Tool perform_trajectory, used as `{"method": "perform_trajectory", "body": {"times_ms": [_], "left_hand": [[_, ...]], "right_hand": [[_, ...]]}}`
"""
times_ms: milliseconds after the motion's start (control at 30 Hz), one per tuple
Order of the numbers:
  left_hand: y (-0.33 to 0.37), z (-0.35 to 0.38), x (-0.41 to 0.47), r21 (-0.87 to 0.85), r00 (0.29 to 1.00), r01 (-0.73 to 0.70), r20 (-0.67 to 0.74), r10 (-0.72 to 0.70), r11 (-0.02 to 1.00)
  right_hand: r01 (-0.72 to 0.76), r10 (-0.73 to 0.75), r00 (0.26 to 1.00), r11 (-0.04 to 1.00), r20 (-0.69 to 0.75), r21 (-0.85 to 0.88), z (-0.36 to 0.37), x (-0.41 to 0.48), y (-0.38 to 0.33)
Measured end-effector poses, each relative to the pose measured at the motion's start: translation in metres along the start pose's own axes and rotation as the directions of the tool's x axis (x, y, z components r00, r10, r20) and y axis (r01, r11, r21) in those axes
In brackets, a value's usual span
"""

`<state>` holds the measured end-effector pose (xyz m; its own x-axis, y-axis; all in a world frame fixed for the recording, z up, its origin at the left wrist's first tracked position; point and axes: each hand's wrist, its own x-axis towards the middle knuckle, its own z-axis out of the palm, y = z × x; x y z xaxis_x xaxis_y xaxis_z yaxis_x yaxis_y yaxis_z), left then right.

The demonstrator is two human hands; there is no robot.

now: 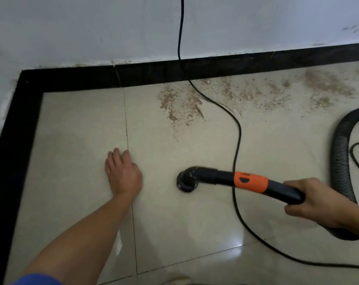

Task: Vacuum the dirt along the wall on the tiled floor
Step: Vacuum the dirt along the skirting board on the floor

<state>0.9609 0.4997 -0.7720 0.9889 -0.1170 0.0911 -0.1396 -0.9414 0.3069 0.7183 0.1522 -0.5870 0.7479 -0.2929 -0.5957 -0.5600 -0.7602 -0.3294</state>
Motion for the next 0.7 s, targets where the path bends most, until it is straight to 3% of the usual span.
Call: {"method": "perform_trajectory", "body": {"times_ms": [100, 233, 367, 700], "left_hand": [[0.0, 0.0, 0.0, 0.02, 1.0, -0.008, 0.008, 0.008, 1.0], [0.001, 0.0, 0.0, 0.028, 1.0, -0.003, 0.001, 0.003, 1.0], [-0.002, -0.004, 0.002, 0.036, 1.0, -0.025, 0.013, 0.025, 0.999], [0.0, -0.003, 0.0, 0.065, 1.0, -0.028, -0.002, 0.028, 0.997]], "right_hand": [[0.012, -0.009, 0.999, 0.998, 0.052, -0.058, 0.004, 0.0, -0.011], [-0.011, 0.0, 0.983, 0.998, -0.185, -0.061, 0.021, 0.023, -0.04], [-0.061, 0.083, 0.942, 0.995, -0.325, 0.079, 0.036, 0.044, -0.066], [-0.124, 0.202, 0.911, 0.966, -0.359, 0.228, 0.031, 0.099, -0.111]]}}
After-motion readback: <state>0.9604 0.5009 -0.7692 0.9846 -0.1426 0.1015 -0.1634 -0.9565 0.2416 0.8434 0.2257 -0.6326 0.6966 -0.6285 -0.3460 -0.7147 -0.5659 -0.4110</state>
